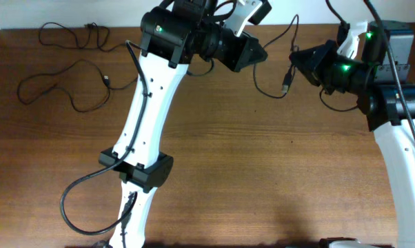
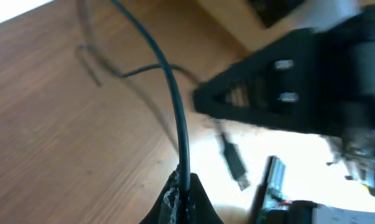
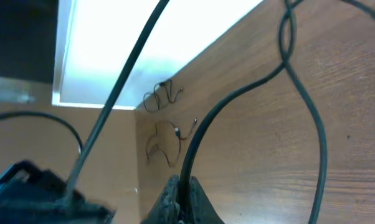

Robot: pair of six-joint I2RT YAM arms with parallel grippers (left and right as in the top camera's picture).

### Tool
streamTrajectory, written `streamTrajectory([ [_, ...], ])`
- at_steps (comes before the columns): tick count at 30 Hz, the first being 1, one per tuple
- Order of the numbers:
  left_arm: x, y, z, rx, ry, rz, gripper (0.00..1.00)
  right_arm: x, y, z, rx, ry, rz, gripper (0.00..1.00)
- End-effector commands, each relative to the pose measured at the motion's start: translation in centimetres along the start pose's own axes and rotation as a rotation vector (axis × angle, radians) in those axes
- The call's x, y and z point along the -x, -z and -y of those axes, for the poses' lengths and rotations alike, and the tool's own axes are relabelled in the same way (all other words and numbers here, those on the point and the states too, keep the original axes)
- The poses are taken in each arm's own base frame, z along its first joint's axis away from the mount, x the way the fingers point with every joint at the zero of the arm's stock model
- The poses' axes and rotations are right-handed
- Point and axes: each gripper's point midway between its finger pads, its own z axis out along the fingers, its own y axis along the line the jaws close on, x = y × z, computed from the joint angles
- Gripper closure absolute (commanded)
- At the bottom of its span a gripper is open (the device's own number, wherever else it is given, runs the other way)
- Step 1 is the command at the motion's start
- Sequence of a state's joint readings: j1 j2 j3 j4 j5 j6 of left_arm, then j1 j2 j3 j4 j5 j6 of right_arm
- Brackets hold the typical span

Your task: Untangle cables

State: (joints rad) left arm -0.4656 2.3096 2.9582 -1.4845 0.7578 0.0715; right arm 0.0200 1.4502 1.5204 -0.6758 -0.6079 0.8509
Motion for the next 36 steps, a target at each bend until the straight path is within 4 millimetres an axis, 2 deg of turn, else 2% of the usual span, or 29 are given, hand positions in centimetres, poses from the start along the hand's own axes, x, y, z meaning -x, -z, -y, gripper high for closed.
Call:
streamTrajectory([
  [1,1.3,1.7,5.1,-0.235,0.008,0.054,1.0,1.0,-0.6,0.6,-0.028,-0.051,0.027,0.96],
  [4,2.0,2.1,6.5,-0.317,0.093,0.062,1.0,1.1,-1.7,1.5,-0.047,-0.076,0.008,0.96],
  [9,4.5,2.7,6.4,-0.332,0.166,0.13,1.0,0.4,-3.9,2.6,-0.075,-0.088,-0.033,0.95],
  [13,4.8,2.9,6.3,-0.338,0.205,0.135,1.0,0.1,-5.3,3.2,-0.079,-0.108,-0.062,0.96],
  [15,4.9,2.5,5.1,-0.26,0.184,0.152,1.0,0.6,-4.7,2.1,-0.003,-0.11,-0.087,0.96],
  [17,3.9,1.8,1.6,-0.057,0.228,0.146,1.0,1.8,-3.1,2.3,0.06,-0.161,-0.108,0.96],
  [19,3.5,1.8,1.4,-0.047,0.245,0.131,1.0,3.4,-1.9,3.5,0.06,-0.204,-0.078,0.96],
  [21,3.4,1.8,2.4,-0.101,0.241,0.121,1.0,4.1,-1.4,3.9,0.056,-0.244,-0.059,0.96],
  [23,3.5,1.9,4.0,-0.192,0.225,0.112,1.0,3.8,-1.6,3.7,0.06,-0.249,-0.07,0.96],
  [26,3.5,1.8,2.8,-0.121,0.236,0.119,1.0,3.3,-1.8,2.1,0.118,-0.259,-0.106,0.96],
  [30,2.9,1.0,3.2,-0.104,0.243,0.094,1.0,3.9,-1.6,0.8,0.171,-0.304,-0.104,0.96],
  [33,2.7,0.2,5.6,-0.181,0.222,0.069,1.0,4.0,-2.1,0.9,0.147,-0.346,-0.082,0.96],
  [36,2.7,-0.1,7.3,-0.243,0.282,0.05,1.0,3.3,-3.7,0.8,0.089,-0.322,-0.034,0.96],
])
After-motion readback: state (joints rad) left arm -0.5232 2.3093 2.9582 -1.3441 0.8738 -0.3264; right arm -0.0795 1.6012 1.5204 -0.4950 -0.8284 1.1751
